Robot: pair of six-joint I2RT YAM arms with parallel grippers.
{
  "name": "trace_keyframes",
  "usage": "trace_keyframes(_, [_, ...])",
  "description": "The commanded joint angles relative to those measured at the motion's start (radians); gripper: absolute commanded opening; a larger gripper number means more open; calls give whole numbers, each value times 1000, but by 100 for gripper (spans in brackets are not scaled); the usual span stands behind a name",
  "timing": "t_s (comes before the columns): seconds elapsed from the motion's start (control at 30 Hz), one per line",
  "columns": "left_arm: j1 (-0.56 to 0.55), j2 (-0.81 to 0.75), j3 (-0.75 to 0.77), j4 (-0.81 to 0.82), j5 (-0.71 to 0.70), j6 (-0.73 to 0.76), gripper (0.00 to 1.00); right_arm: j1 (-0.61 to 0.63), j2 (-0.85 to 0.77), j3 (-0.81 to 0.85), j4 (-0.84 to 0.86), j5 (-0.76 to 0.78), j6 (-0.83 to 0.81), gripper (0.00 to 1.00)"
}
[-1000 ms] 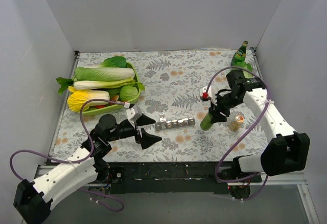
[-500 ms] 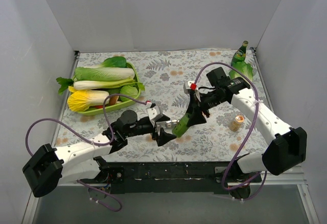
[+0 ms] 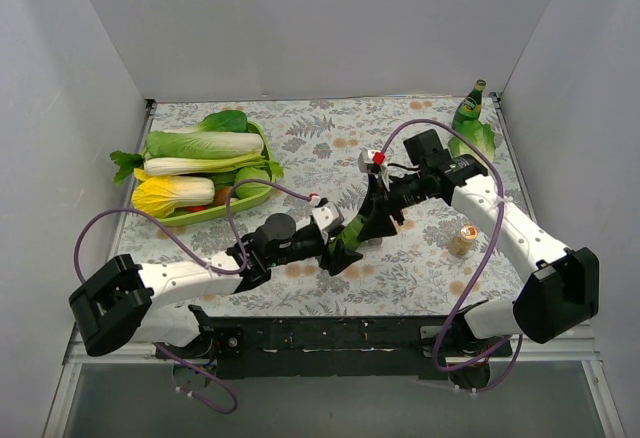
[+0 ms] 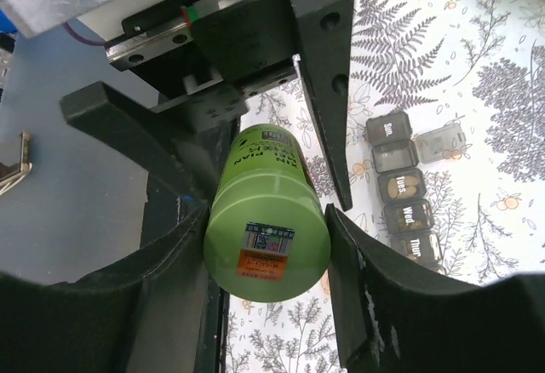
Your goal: Sort the pills into containers
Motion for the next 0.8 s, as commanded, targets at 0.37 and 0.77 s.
trace_keyframes(0.37, [-4,-190,-25,-107,215,45,0,20,-60,32,-361,-109,-777,4])
trace_keyframes(0.77, [2,-232,-15,-226,326,-7,0,164,-80,125,-309,44,-805,2])
